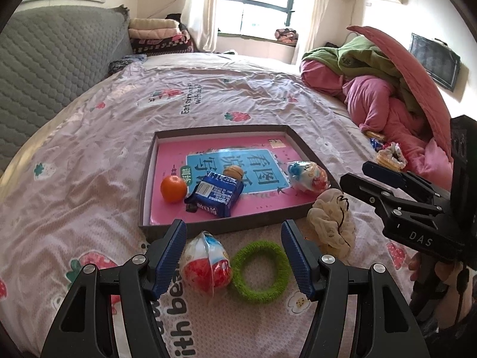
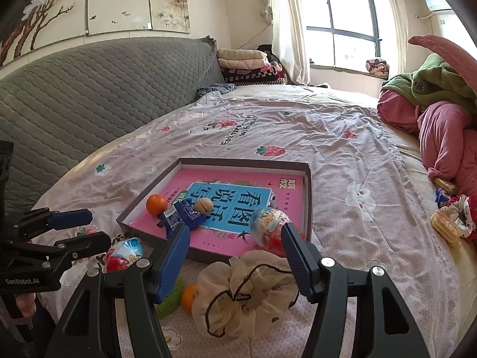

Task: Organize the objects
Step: 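Withdraw both open tools back from the tray, then move left tool toward the green fuzzy ring while right tool approaches the cream cloth toy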

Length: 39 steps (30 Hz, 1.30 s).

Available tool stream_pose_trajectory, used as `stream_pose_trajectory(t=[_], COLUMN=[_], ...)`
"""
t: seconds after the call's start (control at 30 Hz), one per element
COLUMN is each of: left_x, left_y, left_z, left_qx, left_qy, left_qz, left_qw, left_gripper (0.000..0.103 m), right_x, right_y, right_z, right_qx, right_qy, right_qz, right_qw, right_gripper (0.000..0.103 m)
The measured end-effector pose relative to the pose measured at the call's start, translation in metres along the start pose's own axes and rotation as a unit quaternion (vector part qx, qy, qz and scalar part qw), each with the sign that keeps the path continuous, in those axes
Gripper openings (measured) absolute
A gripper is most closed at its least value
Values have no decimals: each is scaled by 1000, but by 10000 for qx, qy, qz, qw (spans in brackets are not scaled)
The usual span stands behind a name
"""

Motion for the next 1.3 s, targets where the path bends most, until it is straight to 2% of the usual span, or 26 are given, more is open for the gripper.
stream_pose_trajectory(t=[0.23,0.43,0.63,0.93,1.3], left_x=[0,2,9,19,29], left_y=[7,14,17,31,45], left_z=[-3,-8,-10,-8,-8], left_qx=[-40,-36,-89,-142,-194], left_qy=[-131,-236,-297,-411,-509], left_qz=[78,131,204,420,660], left_qw=[9999,9996,9993,9982,9963], left_gripper=[67,67,67,67,67], right_x=[-5,-15,-16,-2,1], right_y=[8,12,18,28,31], right_z=[-5,-11,-12,-11,-14], right_qx=[27,10,-37,-48,-15], right_qy=[16,108,-5,-10,2], right_qz=[41,-153,-177,138,232], right_qw=[10000,9998,9998,9999,9997], right_gripper=[63,63,63,63,63])
Point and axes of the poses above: each gripper's, at about its wrist camera, not at the fingertips, and x roughly the way its jaws point, z to its left, y to its underside, the point moved 5 cm from there along x, roughly the way its jaws point, and after that the axes turned 5 degrees about z, right-handed, at the moved point
